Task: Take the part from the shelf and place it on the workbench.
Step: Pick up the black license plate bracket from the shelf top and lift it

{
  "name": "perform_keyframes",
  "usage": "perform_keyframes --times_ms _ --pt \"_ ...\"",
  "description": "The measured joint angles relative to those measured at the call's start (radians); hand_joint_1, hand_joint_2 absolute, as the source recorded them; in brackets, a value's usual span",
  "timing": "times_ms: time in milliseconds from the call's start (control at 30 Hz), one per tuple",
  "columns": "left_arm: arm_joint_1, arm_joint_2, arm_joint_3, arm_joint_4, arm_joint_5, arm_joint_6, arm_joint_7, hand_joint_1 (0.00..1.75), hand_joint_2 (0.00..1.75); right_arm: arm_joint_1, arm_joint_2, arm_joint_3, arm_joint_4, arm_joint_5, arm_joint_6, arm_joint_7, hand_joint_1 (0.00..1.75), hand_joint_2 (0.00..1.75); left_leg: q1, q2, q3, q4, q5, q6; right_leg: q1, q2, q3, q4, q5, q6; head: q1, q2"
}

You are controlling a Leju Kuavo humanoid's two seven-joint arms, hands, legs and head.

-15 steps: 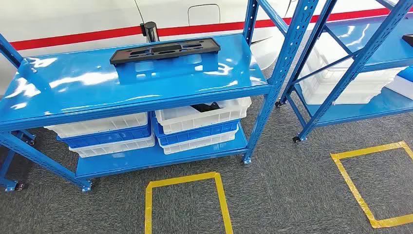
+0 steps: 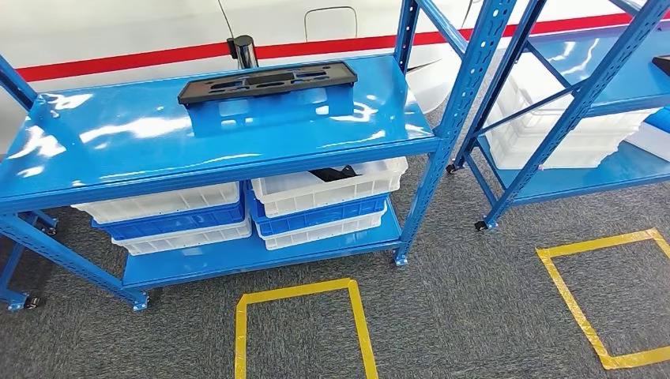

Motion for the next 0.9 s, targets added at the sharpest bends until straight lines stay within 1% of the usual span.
perform_keyframes --times_ms 233,367,533,667,833,900 --pt "-0.026 -0.003 -0.027 0.012 0.182 0.057 -0.129 0.0 1.75 -0.073 0.022 -0.006 0.018 0.072 -0.073 -0.041 0.0 1.75 0.0 0.0 0.0 0.0 0.0 0.0 0.0 0.0 0.0 0.0 0.0 0.0 0.0 0.0" --pt "-0.046 -0.01 -0.012 0.016 0.24 0.1 -0.216 0.0 1.75 -0.123 0.036 -0.02 0.035 0.119 -0.126 -0.078 0.0 1.75 0.0 0.0 0.0 0.0 0.0 0.0 0.0 0.0 0.0 0.0 0.0 0.0 0.0 0.0" --pt "-0.081 -0.026 0.039 0.036 0.268 0.148 -0.326 0.0 1.75 -0.18 0.053 -0.036 0.055 0.182 -0.192 -0.141 0.0 1.75 0.0 0.0 0.001 0.0 0.001 0.0 0.0 0.0 0.0 0.0 0.0 0.0 0.0 0.0" --pt "-0.117 -0.039 0.077 0.066 0.273 0.156 -0.397 0.0 1.75 -0.226 0.065 -0.036 0.067 0.253 -0.235 -0.199 0.0 1.75 0.0 0.0 0.001 0.0 0.001 0.0 0.0 0.0 0.0 0.0 0.0 0.0 0.0 0.0" --pt "-0.16 -0.05 0.102 0.098 0.247 0.131 -0.442 0.0 1.75 -0.278 0.076 -0.022 0.074 0.377 -0.287 -0.269 0.0 1.75 0.0 0.0 0.001 0.0 0.001 0.0 0.0 0.0 0.0 0.001 0.0 0.0 0.0 0.0" --pt "-0.17 -0.052 0.107 0.106 0.226 0.117 -0.45 0.0 1.75 -0.293 0.078 -0.012 0.075 0.432 -0.325 -0.303 0.0 1.75 0.0 0.0 0.001 0.0 0.001 0.0 0.0 0.0 0.0 0.001 0.0 0.0 0.0 0.0"
